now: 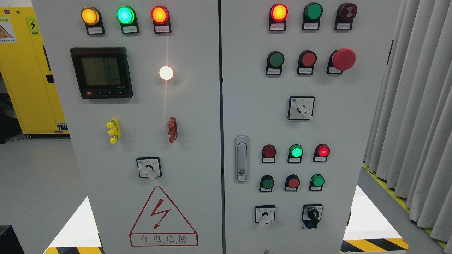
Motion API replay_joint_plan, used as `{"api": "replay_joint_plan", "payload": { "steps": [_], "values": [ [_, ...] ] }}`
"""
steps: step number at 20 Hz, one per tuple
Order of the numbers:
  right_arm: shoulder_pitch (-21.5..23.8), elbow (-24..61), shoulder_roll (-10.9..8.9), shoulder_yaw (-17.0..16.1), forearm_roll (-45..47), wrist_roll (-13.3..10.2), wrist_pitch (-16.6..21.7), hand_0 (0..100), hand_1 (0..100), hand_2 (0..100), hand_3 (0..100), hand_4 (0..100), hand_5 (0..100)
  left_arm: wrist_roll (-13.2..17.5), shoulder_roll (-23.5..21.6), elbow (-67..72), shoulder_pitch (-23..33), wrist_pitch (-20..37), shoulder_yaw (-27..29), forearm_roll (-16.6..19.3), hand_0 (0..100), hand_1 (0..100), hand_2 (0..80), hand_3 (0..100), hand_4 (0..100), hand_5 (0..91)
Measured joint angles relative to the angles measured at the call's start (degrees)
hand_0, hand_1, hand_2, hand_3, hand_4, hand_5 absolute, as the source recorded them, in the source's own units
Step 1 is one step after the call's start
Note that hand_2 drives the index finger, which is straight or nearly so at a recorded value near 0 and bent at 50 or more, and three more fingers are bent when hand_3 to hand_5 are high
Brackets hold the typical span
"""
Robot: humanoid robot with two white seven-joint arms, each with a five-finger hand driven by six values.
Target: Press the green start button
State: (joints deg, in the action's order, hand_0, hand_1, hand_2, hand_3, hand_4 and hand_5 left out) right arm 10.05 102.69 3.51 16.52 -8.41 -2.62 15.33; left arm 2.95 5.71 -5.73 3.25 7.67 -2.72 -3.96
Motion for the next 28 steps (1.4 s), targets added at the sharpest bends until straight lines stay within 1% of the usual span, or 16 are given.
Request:
{"api": "replay_joint_plan", "payload": {
  "steps": [10, 12, 13, 14, 15, 16, 17, 18, 21, 22, 27, 28],
  "values": [
    [0.1, 0.1, 0.01, 0.0, -0.1, 0.2, 0.5, 37, 57, 0, 14, 21, 14, 0.0, 0.0, 0.0, 0.0, 0.0, 0.0, 0.0, 12, 56, 0.0, 0, 0, 0.0],
    [0.1, 0.1, 0.02, -0.1, -0.3, 0.4, 0.5, 34, 60, 0, 18, 26, 15, 0.0, 0.0, 0.0, 0.0, 0.0, 0.0, 0.0, 12, 56, 0.0, 0, 0, 0.0],
    [0.1, 0.1, 0.02, -0.1, -0.5, 0.2, 0.5, 33, 61, 0, 19, 27, 16, 0.0, 0.0, 0.0, 0.0, 0.0, 0.0, 0.0, 12, 56, 0.0, 0, 0, 0.0],
    [0.1, 0.1, 0.02, -0.2, -1.1, -0.4, 0.5, 31, 70, 0, 43, 55, 39, 0.0, 0.0, 0.0, 0.0, 0.0, 0.0, 0.0, 12, 56, 0.0, 0, 0, 0.0],
    [0.1, 0.2, 0.02, -0.4, -2.2, -1.1, 0.5, 33, 72, 0, 53, 63, 51, 0.0, 0.0, 0.0, 0.0, 0.0, 0.0, 0.0, 12, 56, 0.0, 0, 0, 0.0],
    [0.1, 0.2, 0.05, -0.8, -4.2, -1.9, 0.5, 33, 73, 0, 56, 67, 59, 0.0, 0.0, 0.0, 0.0, 0.0, 0.0, 0.0, 12, 56, 0.0, 0, 0, 0.0],
    [0.0, 0.2, 0.10, -1.3, -6.6, -2.8, 0.6, 40, 78, 0, 68, 77, 74, 0.0, 0.0, 0.0, 0.0, 0.0, 0.0, 0.0, 12, 56, 0.0, 0, 0, 0.0],
    [-0.1, 0.2, 0.15, -1.8, -9.7, -3.5, 1.0, 45, 83, 0, 79, 86, 82, 0.0, 0.0, 0.0, 0.0, 0.0, 0.0, 0.0, 12, 56, 0.0, 0, 0, 0.0],
    [-0.5, 0.3, 0.30, -3.6, -19.7, -4.9, 2.5, 49, 88, 0, 84, 92, 88, 0.0, 0.0, 0.0, 0.0, 0.0, 0.0, 0.0, 12, 56, 0.0, 0, 0, 0.0],
    [-0.8, 0.5, 0.35, -4.3, -23.4, -5.1, 2.9, 50, 89, 0, 84, 92, 89, 0.0, 0.0, 0.0, 0.0, 0.0, 0.0, 0.0, 12, 56, 0.0, 0, 0, 0.0],
    [-3.5, 1.1, 0.49, -7.5, -40.1, -5.6, 3.5, 49, 93, 0, 87, 95, 96, 0.0, 0.0, 0.0, 0.0, 0.0, 0.0, 0.0, 12, 56, 0.0, 0, 0, 0.0],
    [-4.5, 1.2, 0.52, -8.1, -42.7, -5.6, 3.5, 52, 95, 0, 88, 96, 98, 0.0, 0.0, 0.0, 0.0, 0.0, 0.0, 0.0, 12, 56, 0.0, 0, 0, 0.0]
  ]
}}
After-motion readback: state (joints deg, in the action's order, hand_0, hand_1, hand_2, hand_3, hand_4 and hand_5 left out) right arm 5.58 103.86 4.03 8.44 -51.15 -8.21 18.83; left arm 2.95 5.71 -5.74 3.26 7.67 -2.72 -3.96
